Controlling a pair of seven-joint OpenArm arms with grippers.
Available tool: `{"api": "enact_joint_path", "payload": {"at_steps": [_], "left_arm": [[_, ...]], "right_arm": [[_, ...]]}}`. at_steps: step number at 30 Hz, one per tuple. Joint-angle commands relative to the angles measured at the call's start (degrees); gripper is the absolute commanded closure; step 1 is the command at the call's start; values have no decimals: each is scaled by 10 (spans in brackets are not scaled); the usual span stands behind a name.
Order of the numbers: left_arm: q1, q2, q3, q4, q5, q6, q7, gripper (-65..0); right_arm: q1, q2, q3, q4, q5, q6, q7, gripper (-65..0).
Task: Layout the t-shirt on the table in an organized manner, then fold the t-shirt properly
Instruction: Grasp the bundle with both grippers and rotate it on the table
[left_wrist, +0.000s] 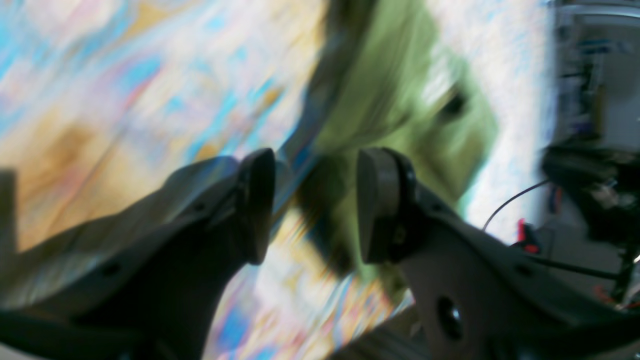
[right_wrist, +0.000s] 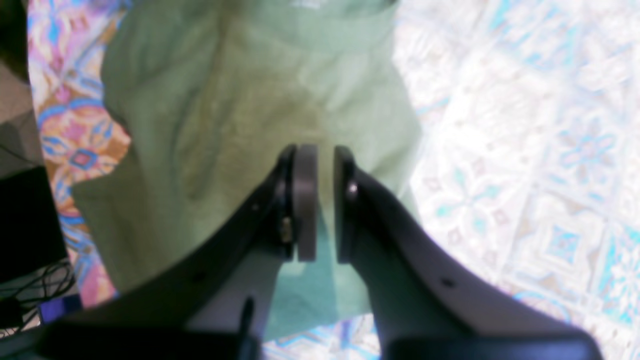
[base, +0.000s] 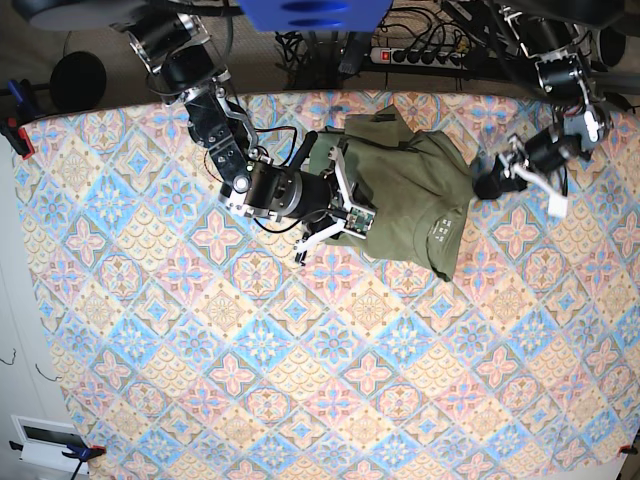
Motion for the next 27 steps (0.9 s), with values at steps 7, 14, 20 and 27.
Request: {"api": "enact_joint_path", "payload": {"at_steps": [7, 14, 20, 27], "left_arm": [[88, 6, 4, 168, -71, -4, -5, -266], [145, 22, 37, 265, -75, -4, -5, -132], [147, 42, 72, 264, -44, -3, -6, 0], [105, 105, 77, 244, 114, -3, -6, 0]], "right_arm": [[11, -2, 68, -25, 6, 1, 11, -53], [70, -2, 82, -85, 6, 1, 8, -51], [117, -2, 82, -127, 6, 1, 12, -51], [164, -43, 82, -232, 6, 1, 14, -51]]}}
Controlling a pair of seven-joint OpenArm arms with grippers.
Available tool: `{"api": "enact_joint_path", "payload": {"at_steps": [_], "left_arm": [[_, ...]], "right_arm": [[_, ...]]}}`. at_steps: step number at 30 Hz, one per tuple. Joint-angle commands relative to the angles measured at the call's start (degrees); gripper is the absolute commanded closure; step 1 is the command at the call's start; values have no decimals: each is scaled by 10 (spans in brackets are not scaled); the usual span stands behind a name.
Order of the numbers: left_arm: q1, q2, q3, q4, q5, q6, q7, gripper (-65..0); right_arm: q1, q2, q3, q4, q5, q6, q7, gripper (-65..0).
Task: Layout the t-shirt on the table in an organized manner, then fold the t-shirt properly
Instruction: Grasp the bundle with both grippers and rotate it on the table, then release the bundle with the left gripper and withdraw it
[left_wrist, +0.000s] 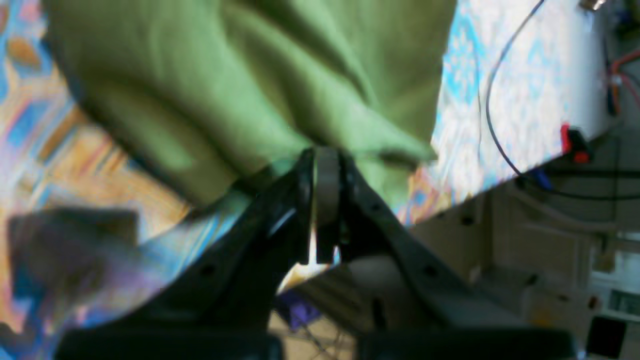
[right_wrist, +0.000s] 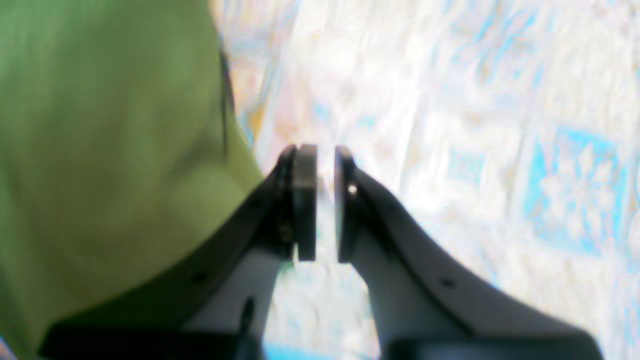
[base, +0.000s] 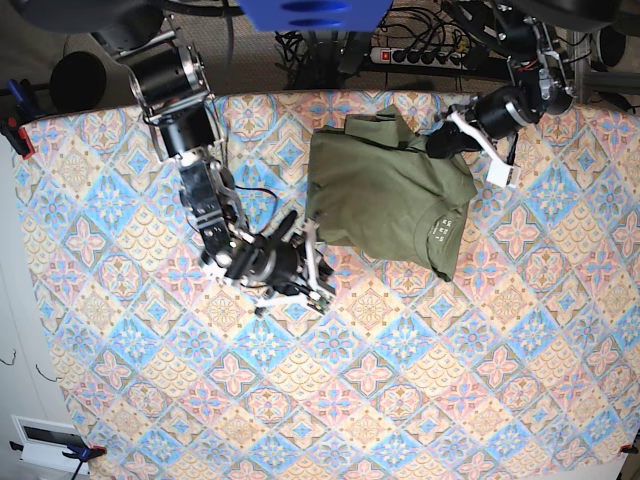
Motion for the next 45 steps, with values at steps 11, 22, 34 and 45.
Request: {"api": "enact_joint_path", "payload": {"at_steps": [11, 22, 34, 45], "left_arm": [[-82, -19, 26, -147, 82, -2, -7, 0], [-153, -20, 30, -153, 177, -2, -7, 0], [-282, -62, 157, -261, 247, -2, -46, 0], [-352, -46, 278, -355, 246, -2, -144, 0]], "right_arm": [[21, -20, -4, -64, 8, 2, 26, -51], [-59, 28, -4, -27, 8, 2, 26, -51], [-129, 108, 1, 115, 9, 2, 26, -51], [-214, 128, 1, 309, 9, 2, 26, -51]]}}
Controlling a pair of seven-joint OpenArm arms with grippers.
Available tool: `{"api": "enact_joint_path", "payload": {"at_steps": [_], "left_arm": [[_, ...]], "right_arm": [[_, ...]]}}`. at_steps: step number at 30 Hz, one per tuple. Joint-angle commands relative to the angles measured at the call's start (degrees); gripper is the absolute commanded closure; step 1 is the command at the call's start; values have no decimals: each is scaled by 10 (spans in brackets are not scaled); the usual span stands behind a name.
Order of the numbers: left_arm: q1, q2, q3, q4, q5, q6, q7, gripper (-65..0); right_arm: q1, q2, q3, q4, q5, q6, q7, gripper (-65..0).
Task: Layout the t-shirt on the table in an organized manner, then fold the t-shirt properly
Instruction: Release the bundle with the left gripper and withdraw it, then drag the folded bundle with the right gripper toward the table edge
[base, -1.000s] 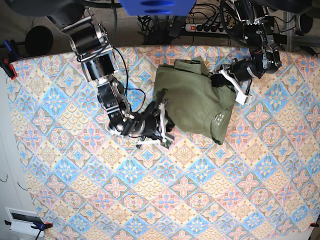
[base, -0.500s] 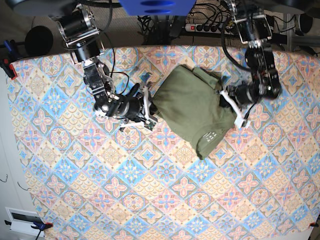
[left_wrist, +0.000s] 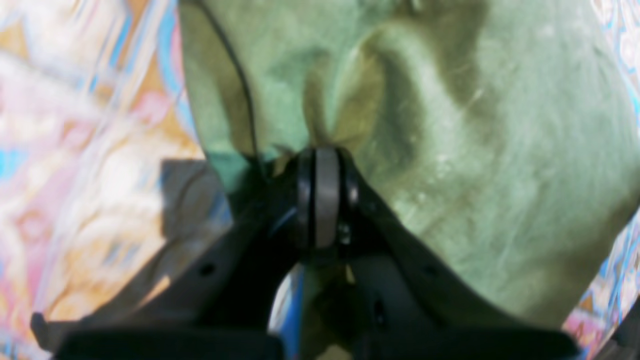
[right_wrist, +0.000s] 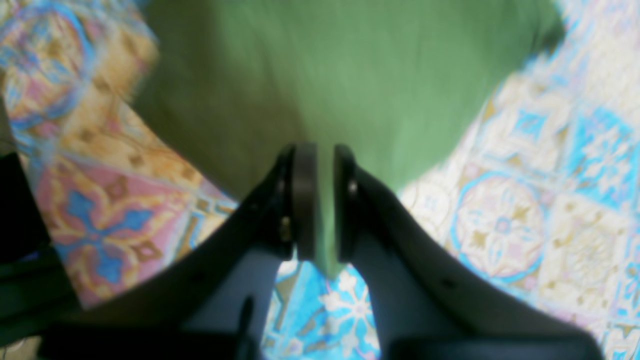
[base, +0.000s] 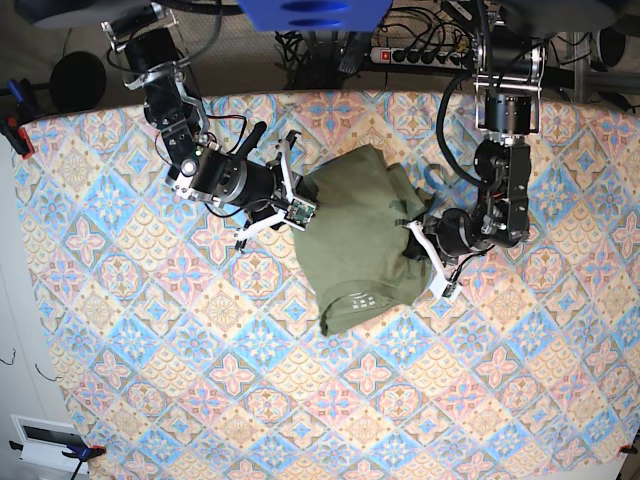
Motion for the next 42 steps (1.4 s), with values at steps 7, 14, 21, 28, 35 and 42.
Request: {"api": "enact_joint_path", "payload": {"at_steps": [7, 14, 21, 28, 35, 42], "left_arm": [[-29, 53, 6, -14, 3, -2, 13, 0], [-26, 47, -18, 12, 1, -2, 12, 0], [17, 15, -159, 86, -47, -2, 28, 0], [87, -1, -307, 166, -126, -2, 86, 0], [148, -1, -350, 226, -168, -2, 109, 0], [162, -1, -350, 245, -171, -2, 109, 0]], "right_arm": [[-13, -2, 3, 26, 5, -1, 8, -51], [-6, -58, 2, 19, 6, -1, 8, -51], [60, -127, -1, -82, 6, -1, 8, -51], [116, -174, 2, -211, 5, -1, 12, -51], [181, -211, 3, -358, 5, -1, 59, -51], [189, -211, 4, -474, 5, -1, 126, -51]]}}
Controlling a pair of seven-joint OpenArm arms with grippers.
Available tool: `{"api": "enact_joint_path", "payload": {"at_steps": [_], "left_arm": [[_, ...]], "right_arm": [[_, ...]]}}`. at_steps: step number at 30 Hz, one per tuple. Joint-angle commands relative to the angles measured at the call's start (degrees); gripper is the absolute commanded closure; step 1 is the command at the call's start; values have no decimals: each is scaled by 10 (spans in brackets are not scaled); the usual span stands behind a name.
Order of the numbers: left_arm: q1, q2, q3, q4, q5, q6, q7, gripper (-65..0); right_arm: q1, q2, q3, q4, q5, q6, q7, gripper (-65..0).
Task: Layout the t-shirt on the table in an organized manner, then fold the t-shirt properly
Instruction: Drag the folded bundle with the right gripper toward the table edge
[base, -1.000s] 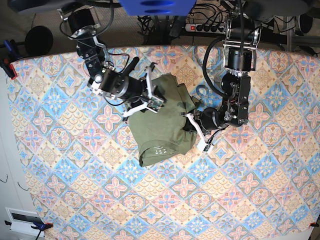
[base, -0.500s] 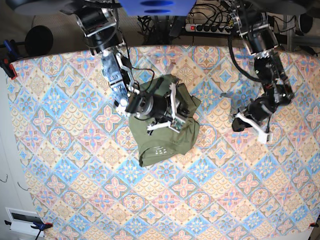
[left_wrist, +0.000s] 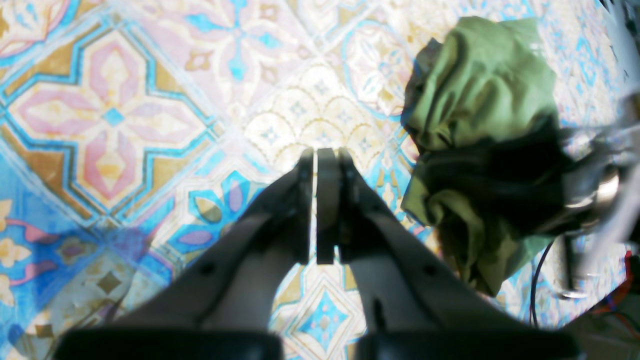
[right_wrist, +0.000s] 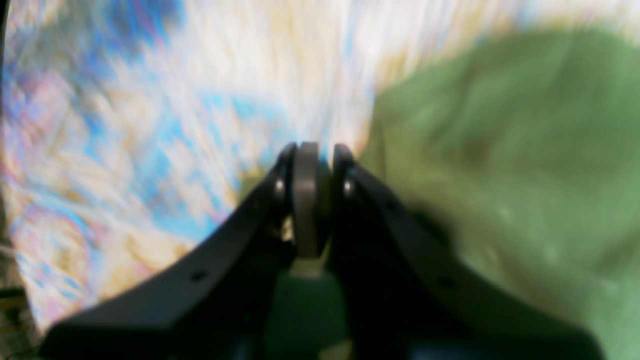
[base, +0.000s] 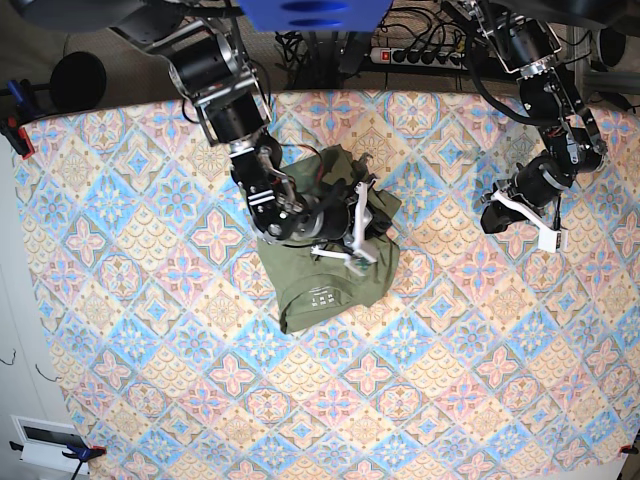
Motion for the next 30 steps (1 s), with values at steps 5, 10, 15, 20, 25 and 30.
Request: {"api": "enact_joint_path", "payload": {"at_steps": [5, 10, 15, 20, 25, 30], "left_arm": [[-8, -8, -2, 11, -13, -2, -12, 0], [-10, -7, -2, 10, -13, -2, -12, 0], [-11, -6, -2, 11, -13, -2, -11, 0], [-8, -6, -2, 11, -13, -2, -10, 0], [-7, -6, -2, 11, -13, -2, -10, 0], [-7, -6, -2, 11, -13, -2, -9, 0]], "right_arm": [[16, -6, 40, -16, -7, 2, 16, -51], [14, 2, 106, -18, -9, 2, 17, -51], [14, 33, 147, -15, -9, 2, 18, -51], [16, 76, 172, -14, -9, 2, 19, -51], [17, 109, 203, -13, -9, 2, 20, -51], [17, 138, 217, -13, -9, 2, 20, -51]]}}
